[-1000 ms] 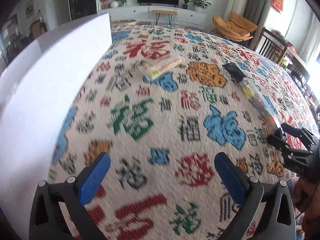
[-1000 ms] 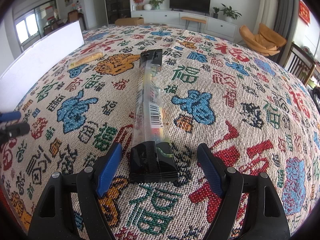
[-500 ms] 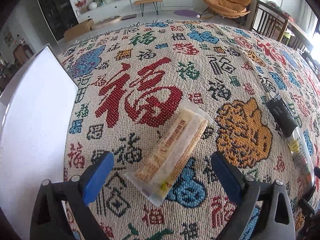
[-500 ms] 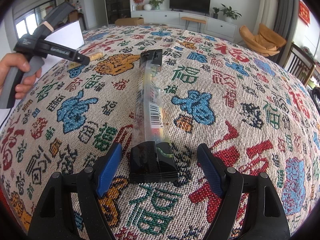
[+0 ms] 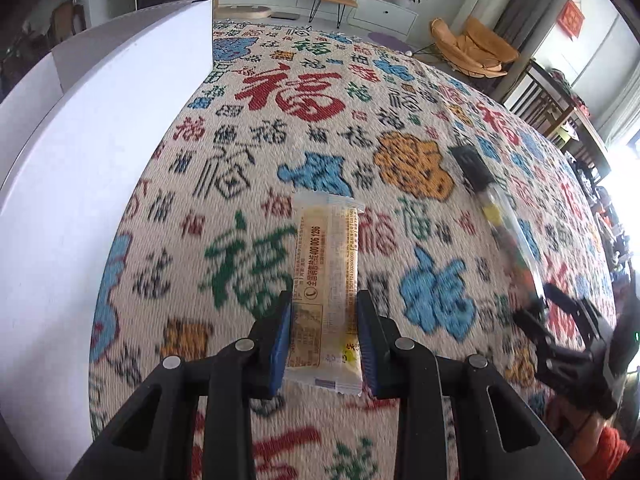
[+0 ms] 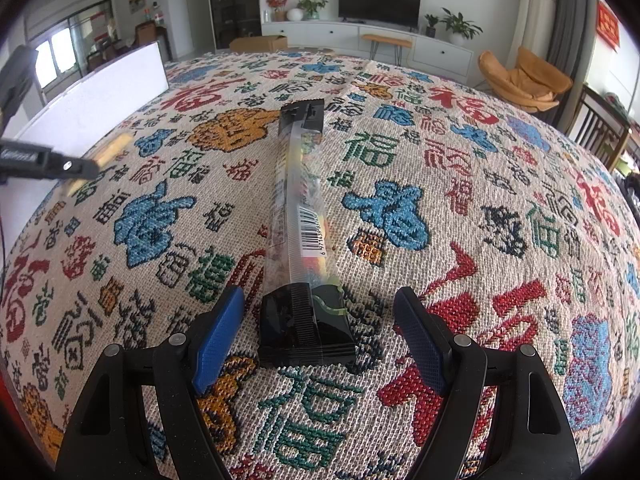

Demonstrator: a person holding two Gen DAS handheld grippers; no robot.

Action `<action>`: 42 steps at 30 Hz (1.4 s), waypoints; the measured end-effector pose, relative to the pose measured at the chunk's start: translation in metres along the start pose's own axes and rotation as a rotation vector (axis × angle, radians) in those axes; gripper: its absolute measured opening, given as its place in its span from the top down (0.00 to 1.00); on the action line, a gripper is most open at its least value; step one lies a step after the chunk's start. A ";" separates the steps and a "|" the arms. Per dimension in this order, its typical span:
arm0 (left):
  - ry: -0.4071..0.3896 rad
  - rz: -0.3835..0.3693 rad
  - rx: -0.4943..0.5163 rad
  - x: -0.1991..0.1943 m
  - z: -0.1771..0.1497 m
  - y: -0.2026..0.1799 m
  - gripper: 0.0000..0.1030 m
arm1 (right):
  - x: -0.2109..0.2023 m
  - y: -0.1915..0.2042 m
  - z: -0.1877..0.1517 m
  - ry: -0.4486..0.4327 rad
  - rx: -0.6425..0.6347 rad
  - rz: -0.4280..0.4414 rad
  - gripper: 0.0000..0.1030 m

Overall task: Organize snacks
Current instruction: 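Grasp the wafer bar with the left tool while the right tool holds the tube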

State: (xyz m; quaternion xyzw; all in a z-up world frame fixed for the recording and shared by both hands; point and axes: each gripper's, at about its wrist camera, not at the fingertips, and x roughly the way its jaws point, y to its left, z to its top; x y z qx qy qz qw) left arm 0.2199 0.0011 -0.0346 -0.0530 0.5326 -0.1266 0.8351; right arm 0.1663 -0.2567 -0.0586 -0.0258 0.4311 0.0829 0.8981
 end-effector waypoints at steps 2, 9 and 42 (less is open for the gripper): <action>0.002 0.005 0.008 -0.008 -0.024 -0.010 0.66 | 0.000 -0.001 0.000 0.000 0.000 0.000 0.22; -0.048 0.214 0.121 0.014 -0.056 -0.026 0.18 | 0.000 -0.001 0.000 0.000 0.000 0.000 0.22; -0.162 0.201 0.104 0.018 -0.064 -0.017 0.00 | 0.001 0.000 0.000 -0.001 0.000 -0.002 0.22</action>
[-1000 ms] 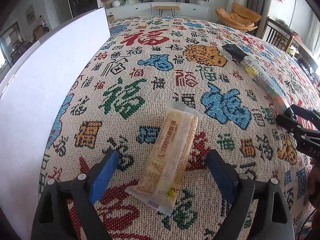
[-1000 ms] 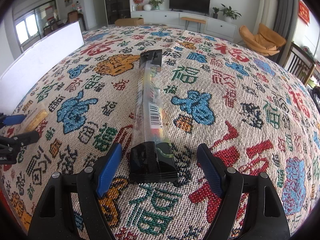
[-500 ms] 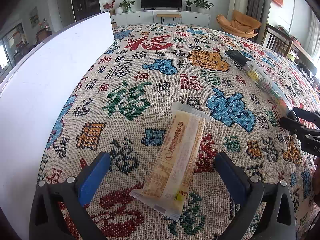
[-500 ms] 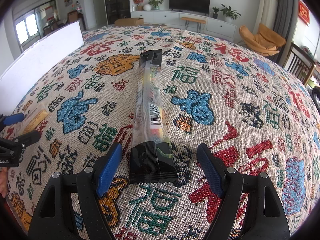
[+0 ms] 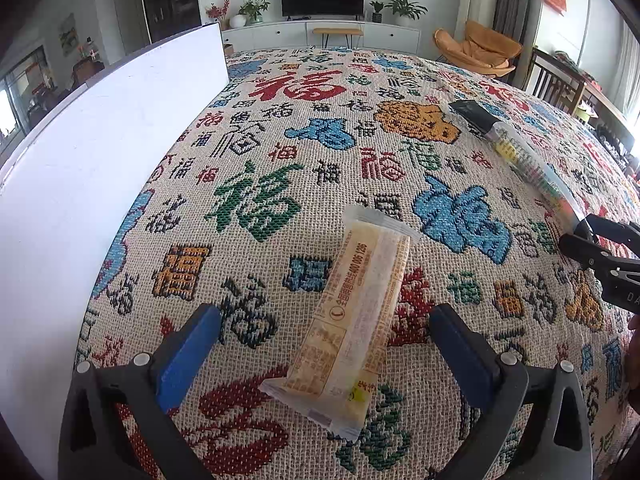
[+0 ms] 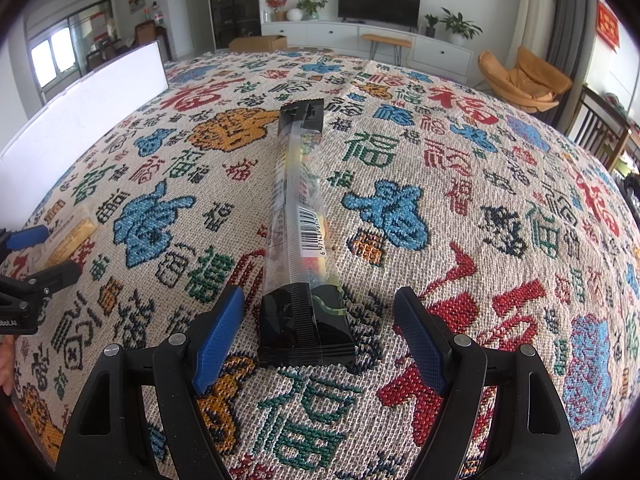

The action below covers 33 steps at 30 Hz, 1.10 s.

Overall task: Organize snacks
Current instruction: 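Grasp the wafer bar with the left tool while the right tool holds the tube, then carry the wafer bar and clear tube over the white box with both tools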

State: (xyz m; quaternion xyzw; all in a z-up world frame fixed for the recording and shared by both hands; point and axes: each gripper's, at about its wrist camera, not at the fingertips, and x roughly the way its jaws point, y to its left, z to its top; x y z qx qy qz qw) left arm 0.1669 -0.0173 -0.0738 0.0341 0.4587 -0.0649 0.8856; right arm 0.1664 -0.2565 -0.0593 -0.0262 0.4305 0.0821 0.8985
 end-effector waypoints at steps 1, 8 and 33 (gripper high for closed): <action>0.000 0.000 0.000 0.000 0.000 0.000 0.00 | 0.000 0.000 0.000 0.000 0.000 0.000 0.22; 0.121 -0.063 0.081 0.006 0.017 0.004 0.01 | 0.004 -0.013 0.026 0.124 0.046 0.127 0.23; -0.234 -0.220 -0.378 -0.198 0.045 0.160 0.72 | -0.084 0.104 0.212 0.007 -0.070 0.466 0.92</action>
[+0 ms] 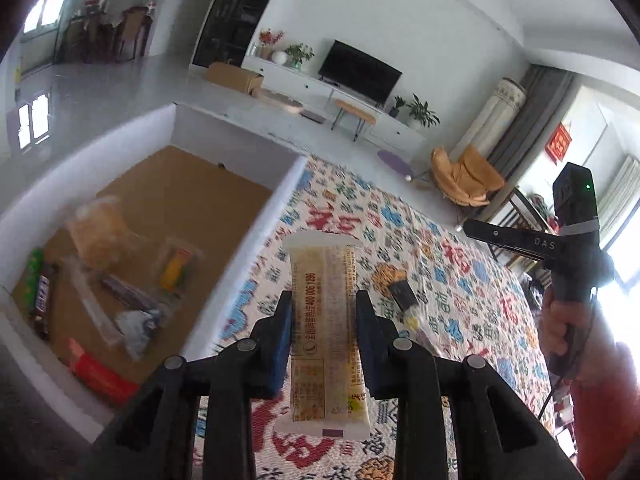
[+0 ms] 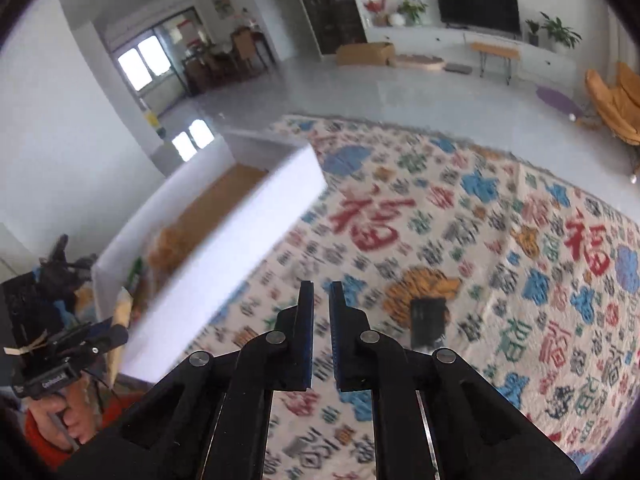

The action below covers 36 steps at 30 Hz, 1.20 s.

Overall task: Organize snacks
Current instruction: 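Carry the wafer bar and clear tube over the white box with both tools, then open both tools to drop the wafer bar and tube into the box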

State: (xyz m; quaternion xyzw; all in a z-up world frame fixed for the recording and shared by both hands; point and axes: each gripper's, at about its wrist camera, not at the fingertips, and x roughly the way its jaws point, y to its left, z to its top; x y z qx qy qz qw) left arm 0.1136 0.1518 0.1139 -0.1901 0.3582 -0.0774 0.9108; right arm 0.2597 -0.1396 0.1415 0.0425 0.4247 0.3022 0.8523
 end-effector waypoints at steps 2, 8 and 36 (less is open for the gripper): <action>-0.032 0.059 -0.003 -0.018 0.011 0.017 0.72 | -0.001 0.025 0.018 -0.014 -0.019 0.046 0.91; -0.066 0.100 -0.042 -0.047 0.009 0.050 0.72 | 0.051 0.008 -0.018 0.215 -0.064 -0.190 0.22; -0.038 0.489 -0.079 -0.013 0.010 0.165 0.14 | 0.188 0.182 0.017 0.180 0.048 0.363 0.38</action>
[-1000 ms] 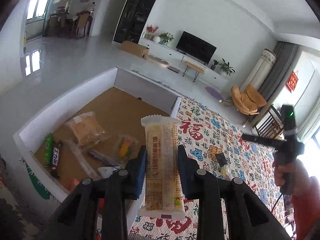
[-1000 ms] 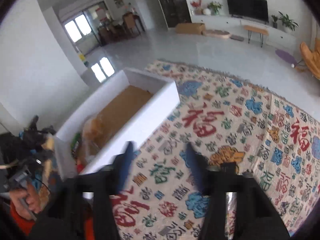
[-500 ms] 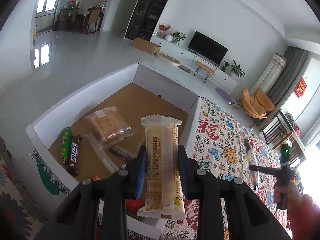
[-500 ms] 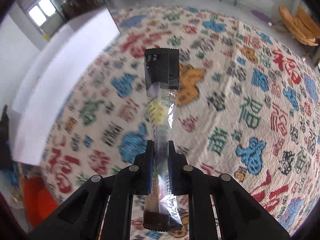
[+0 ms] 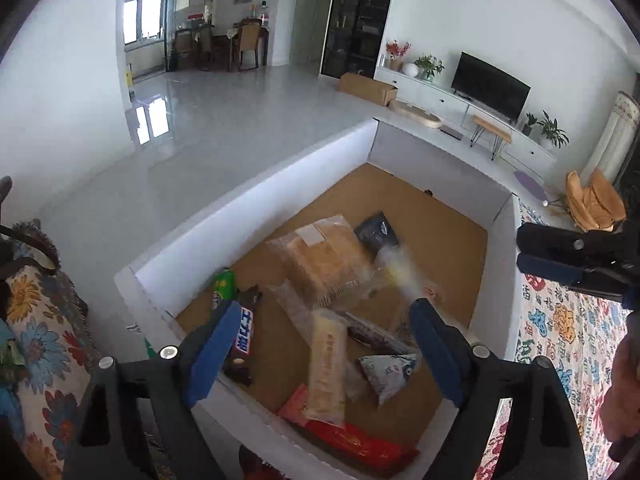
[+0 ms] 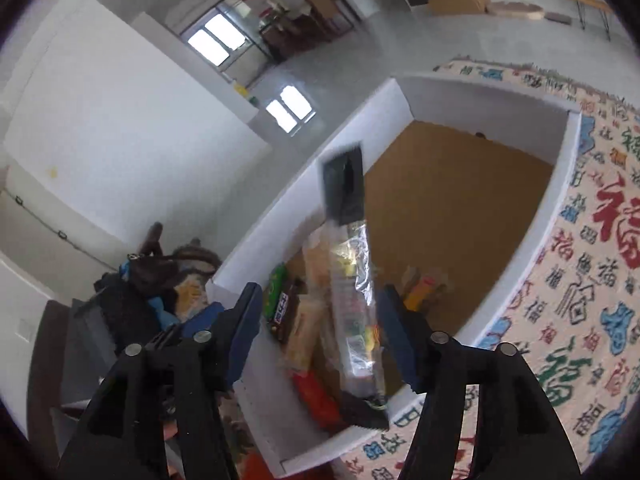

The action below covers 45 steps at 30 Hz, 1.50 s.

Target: Organize snacks

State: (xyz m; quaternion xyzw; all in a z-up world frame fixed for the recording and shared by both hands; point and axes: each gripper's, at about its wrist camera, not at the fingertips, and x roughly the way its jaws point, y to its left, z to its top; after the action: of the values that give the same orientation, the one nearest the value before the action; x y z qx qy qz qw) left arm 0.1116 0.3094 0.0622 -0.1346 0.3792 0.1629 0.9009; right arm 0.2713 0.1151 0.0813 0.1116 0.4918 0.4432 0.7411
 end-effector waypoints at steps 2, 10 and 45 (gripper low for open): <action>-0.025 0.052 0.027 -0.008 -0.003 0.001 0.03 | 0.010 0.004 -0.007 0.007 -0.013 -0.017 0.37; -0.061 0.074 -0.005 -0.031 -0.002 -0.009 0.00 | -0.021 0.044 -0.027 0.002 -0.264 -0.262 0.32; 0.069 0.173 -0.005 -0.025 -0.009 -0.020 0.00 | -0.026 0.074 -0.032 0.039 -0.416 -0.445 0.26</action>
State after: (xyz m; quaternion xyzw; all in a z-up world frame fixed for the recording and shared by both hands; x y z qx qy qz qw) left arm 0.0977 0.2827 0.0763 -0.1092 0.4197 0.2365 0.8695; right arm 0.2011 0.1289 0.1264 -0.1615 0.4171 0.3630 0.8174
